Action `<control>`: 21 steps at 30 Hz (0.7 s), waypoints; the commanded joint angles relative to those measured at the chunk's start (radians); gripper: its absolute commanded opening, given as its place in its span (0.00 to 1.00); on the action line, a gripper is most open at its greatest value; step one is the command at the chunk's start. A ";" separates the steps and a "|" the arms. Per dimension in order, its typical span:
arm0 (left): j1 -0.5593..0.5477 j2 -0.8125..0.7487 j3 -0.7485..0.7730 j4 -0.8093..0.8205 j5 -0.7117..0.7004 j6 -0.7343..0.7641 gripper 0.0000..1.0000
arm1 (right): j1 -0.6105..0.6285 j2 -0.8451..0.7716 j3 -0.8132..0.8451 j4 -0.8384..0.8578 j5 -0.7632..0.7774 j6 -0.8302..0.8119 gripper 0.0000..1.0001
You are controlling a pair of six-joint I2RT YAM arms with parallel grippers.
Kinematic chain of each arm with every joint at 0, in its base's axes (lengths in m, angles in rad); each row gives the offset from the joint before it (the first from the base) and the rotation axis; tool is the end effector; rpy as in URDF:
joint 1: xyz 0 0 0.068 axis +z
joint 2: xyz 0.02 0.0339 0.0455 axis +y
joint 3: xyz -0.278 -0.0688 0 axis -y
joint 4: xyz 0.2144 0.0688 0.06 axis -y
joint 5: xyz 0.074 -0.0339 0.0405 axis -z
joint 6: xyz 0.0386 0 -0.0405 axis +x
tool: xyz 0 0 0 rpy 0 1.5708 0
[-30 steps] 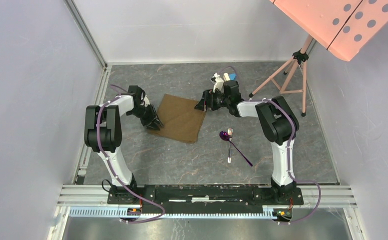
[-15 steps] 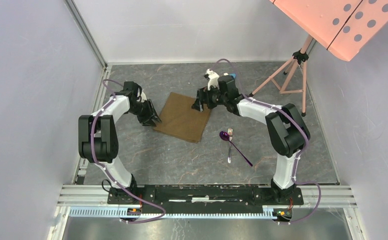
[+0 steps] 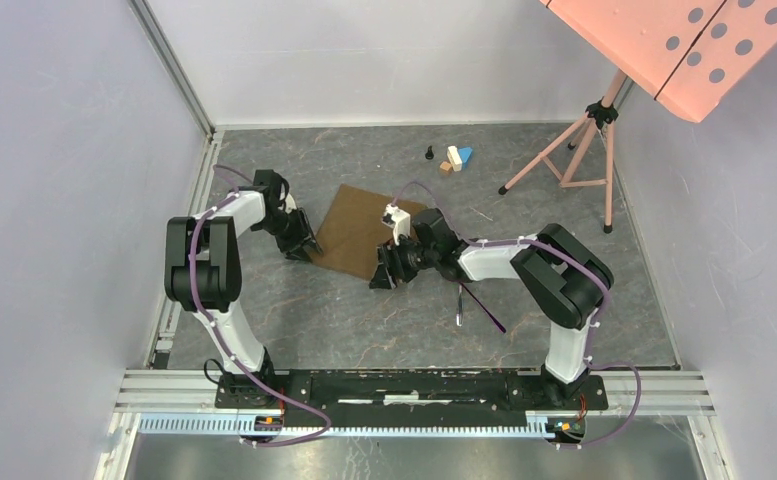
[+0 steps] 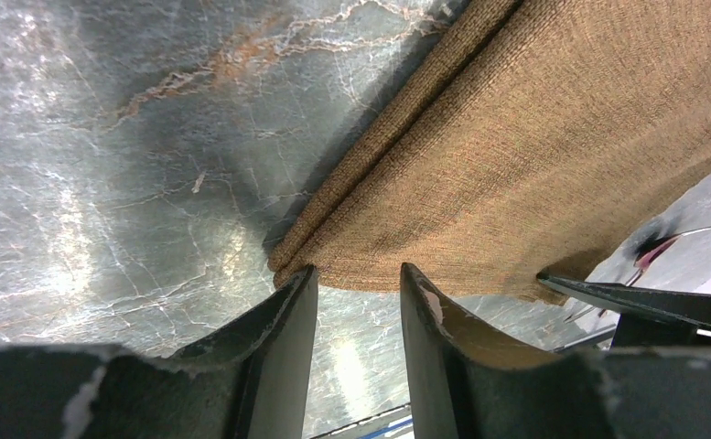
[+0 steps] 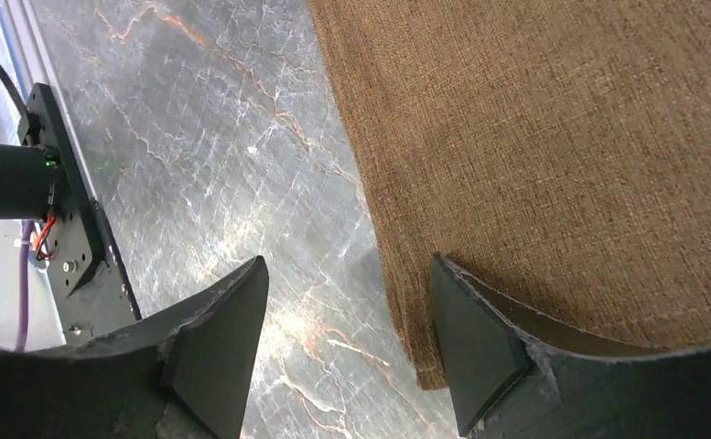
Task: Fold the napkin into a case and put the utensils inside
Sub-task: Smooth out the square-folded napkin at the center of the board.
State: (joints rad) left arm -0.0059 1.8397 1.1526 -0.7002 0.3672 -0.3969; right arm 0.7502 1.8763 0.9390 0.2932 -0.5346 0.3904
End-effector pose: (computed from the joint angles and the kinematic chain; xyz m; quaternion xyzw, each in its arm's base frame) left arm 0.3177 -0.0157 0.1837 -0.1738 0.9637 -0.1961 0.0519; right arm 0.2533 0.2630 0.1770 -0.2705 0.8277 0.4316 0.2353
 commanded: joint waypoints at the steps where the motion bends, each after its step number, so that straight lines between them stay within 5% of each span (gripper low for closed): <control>1: 0.004 0.024 -0.008 0.003 -0.086 0.056 0.47 | -0.009 -0.052 -0.097 0.035 0.041 -0.044 0.72; 10: 0.002 -0.042 -0.026 -0.013 -0.113 0.067 0.47 | -0.008 -0.258 -0.263 0.004 0.053 -0.043 0.72; 18: -0.046 -0.165 0.030 -0.027 0.031 0.037 0.50 | -0.042 -0.237 -0.093 -0.053 0.065 -0.070 0.75; 21: -0.047 -0.171 0.061 -0.033 0.016 0.033 0.60 | -0.029 -0.185 -0.049 -0.049 0.102 -0.109 0.74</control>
State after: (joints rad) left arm -0.0444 1.7142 1.1511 -0.7269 0.3538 -0.3901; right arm 0.7170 1.6371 0.8047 0.2409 -0.4812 0.3386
